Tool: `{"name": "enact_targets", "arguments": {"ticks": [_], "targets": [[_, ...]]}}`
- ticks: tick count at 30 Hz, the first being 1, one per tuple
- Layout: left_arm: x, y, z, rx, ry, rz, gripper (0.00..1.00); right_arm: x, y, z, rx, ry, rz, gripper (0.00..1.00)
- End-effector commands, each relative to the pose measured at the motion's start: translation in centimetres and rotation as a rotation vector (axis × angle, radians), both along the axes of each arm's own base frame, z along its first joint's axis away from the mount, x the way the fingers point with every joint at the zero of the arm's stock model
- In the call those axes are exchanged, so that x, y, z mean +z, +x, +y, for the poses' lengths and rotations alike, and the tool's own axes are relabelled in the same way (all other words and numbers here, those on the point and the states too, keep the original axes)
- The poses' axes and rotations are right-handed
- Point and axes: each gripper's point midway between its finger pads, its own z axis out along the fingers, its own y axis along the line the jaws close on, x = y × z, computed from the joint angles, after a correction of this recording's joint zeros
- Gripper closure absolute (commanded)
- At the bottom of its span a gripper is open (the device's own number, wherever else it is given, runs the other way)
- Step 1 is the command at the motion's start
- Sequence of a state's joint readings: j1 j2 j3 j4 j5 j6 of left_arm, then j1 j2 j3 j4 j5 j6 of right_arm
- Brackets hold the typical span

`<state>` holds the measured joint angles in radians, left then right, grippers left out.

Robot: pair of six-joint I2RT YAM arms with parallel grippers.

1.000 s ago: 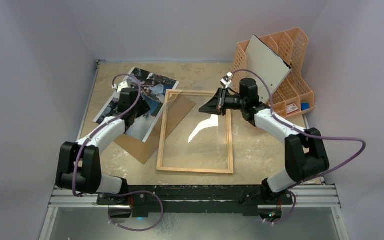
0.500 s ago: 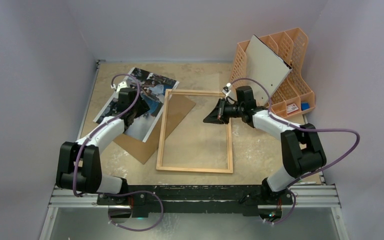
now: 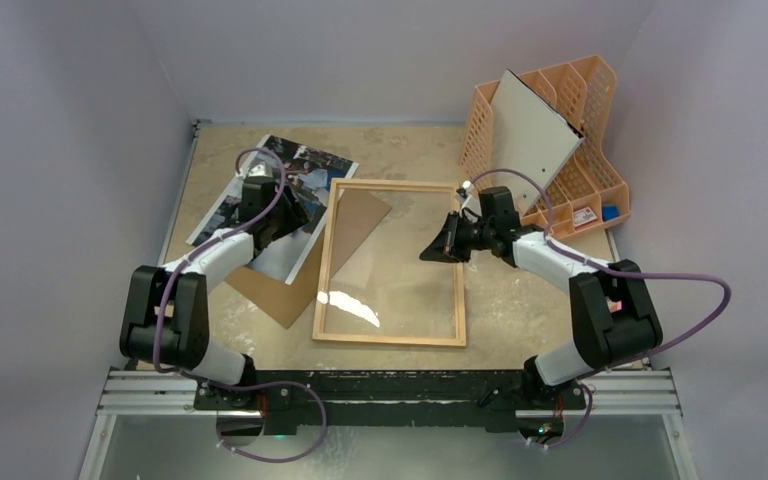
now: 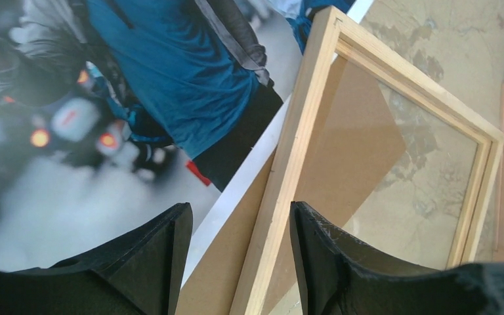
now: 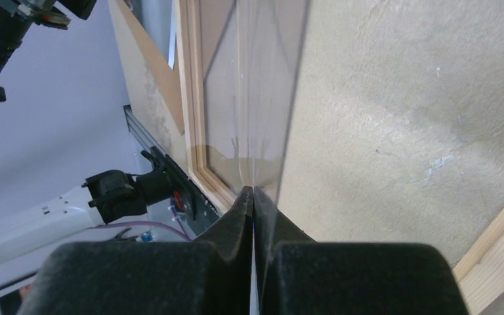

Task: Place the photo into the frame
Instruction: Place the photo frame item in the photo frame.

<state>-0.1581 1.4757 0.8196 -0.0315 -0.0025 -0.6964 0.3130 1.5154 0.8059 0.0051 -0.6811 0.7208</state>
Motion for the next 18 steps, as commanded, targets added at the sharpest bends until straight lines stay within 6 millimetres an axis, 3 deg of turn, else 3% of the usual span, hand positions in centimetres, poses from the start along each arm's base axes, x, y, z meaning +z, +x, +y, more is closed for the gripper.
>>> {"name": "enact_targets", "arguments": {"ticks": [1,9,14,18], "targets": [[0.4,0.9,-1.7,-0.070,-0.076,-0.041,0.41,1.3,1.1,0.1,0.048,0.008,-0.160,1.00],[0.4,1.3,-3.1,-0.146,-0.109,-0.057,0.41,1.7,0.9,0.6,0.155,0.042,-0.298,1.00],[-0.5,1.3,-3.7,-0.182,-0.120,-0.029,0.42,2.0,1.1,0.7,0.194,0.040,-0.372,1.00],[-1.2,1.2,-4.0,-0.193,-0.134,-0.012,0.42,0.8,0.8,0.5,0.198,0.027,-0.323,1.00]]}}
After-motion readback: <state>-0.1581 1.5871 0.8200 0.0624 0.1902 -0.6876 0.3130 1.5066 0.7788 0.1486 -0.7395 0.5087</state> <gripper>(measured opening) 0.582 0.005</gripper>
